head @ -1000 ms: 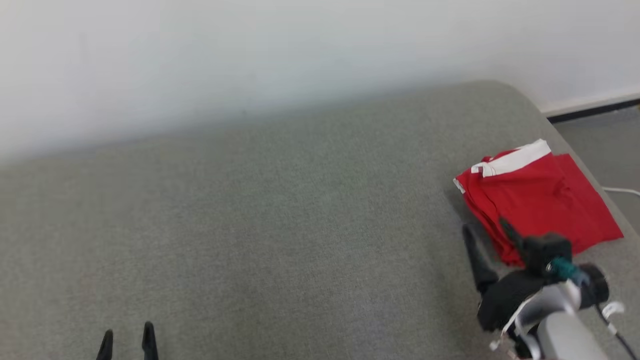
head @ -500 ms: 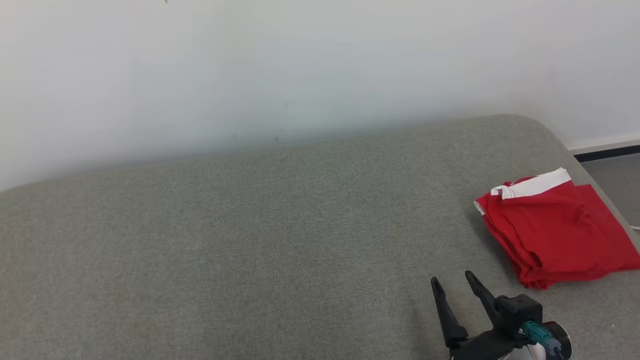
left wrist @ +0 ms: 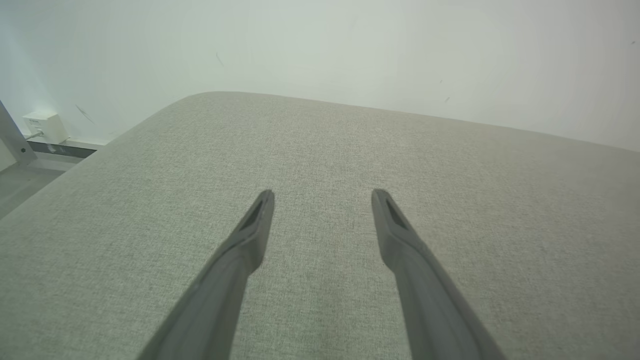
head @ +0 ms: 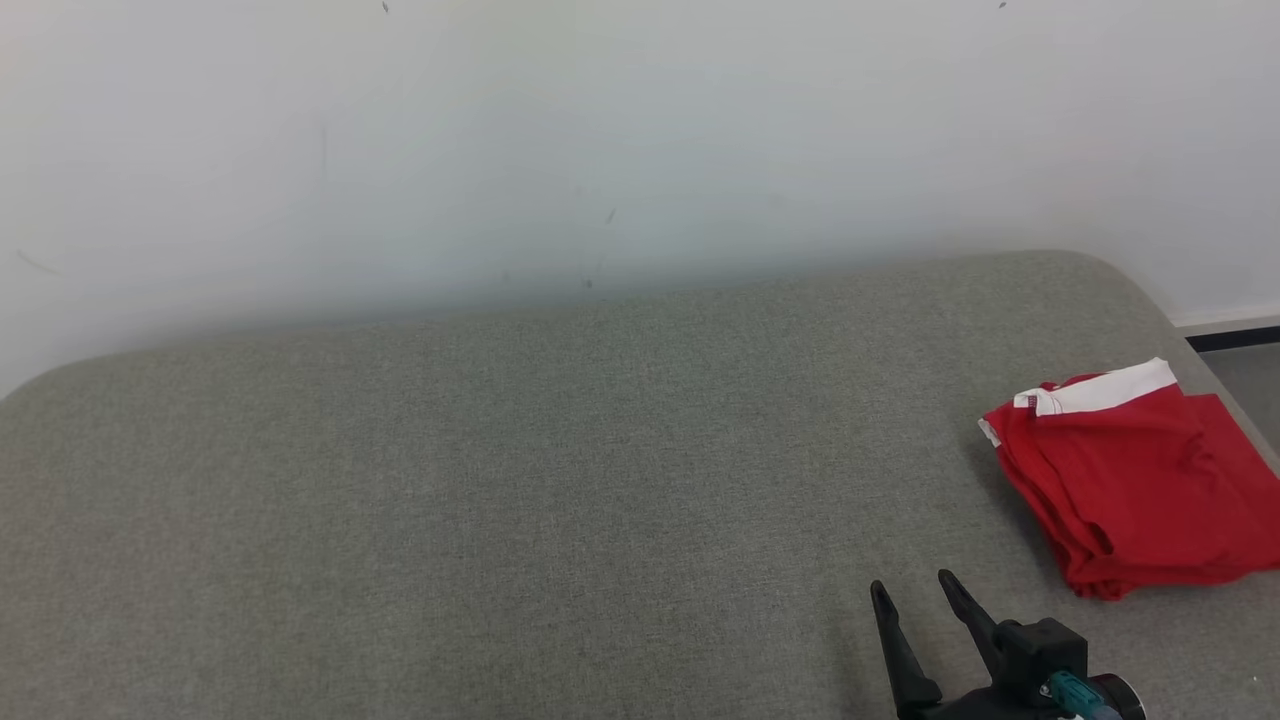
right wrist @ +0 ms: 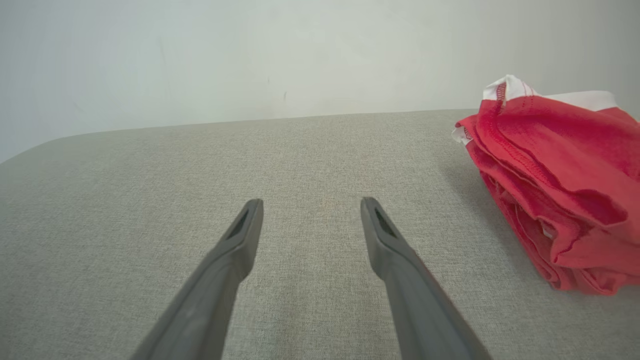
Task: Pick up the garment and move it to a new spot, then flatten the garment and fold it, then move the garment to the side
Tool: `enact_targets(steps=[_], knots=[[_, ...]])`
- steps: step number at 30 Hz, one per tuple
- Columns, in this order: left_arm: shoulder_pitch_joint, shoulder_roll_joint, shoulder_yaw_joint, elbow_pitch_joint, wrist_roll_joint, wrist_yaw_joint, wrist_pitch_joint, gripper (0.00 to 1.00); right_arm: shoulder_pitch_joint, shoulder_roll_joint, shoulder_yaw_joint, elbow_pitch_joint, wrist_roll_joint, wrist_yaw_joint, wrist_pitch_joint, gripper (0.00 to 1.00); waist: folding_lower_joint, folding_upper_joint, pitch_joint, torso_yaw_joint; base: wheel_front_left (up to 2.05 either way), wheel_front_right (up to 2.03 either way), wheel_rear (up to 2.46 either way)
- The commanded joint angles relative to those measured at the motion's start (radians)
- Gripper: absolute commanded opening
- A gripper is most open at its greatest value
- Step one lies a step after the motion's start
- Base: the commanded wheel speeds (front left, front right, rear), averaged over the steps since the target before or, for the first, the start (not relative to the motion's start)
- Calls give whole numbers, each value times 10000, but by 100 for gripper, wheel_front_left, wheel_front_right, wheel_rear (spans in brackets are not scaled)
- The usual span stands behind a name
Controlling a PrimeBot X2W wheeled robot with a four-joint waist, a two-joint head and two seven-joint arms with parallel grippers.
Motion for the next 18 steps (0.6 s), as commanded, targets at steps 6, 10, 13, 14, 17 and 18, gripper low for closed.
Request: enact_targets(steps=[6,10,13,14,17,18], knots=[[-129,-17,-67,-89,-66,-49,-26,100,43,18,-149,15,-163,-28,-106,100,0,0,35,-150,0,0,0],[-181,-18,-96,-81,-92,-58,-26,100,94,71,-199,-79,-234,-28,-102,100,0,0,74,-305,0,0,0],[-224,-17,-141,-62,-98,-61,-26,100,133,99,-203,-136,-262,-28,-127,100,0,0,109,-392,0,0,0],[-235,-17,-154,-57,-106,-62,-26,100,136,105,-206,-143,-269,-28,-134,100,0,0,116,-412,0,0,0],[-247,-17,-185,-44,-129,-51,-26,100,144,119,-210,-162,-285,-28,-157,100,0,0,137,-443,0,0,0],[-257,-17,-194,-39,-137,-52,-26,100,154,125,-217,-165,-289,-28,-161,100,0,0,142,-443,0,0,0]])
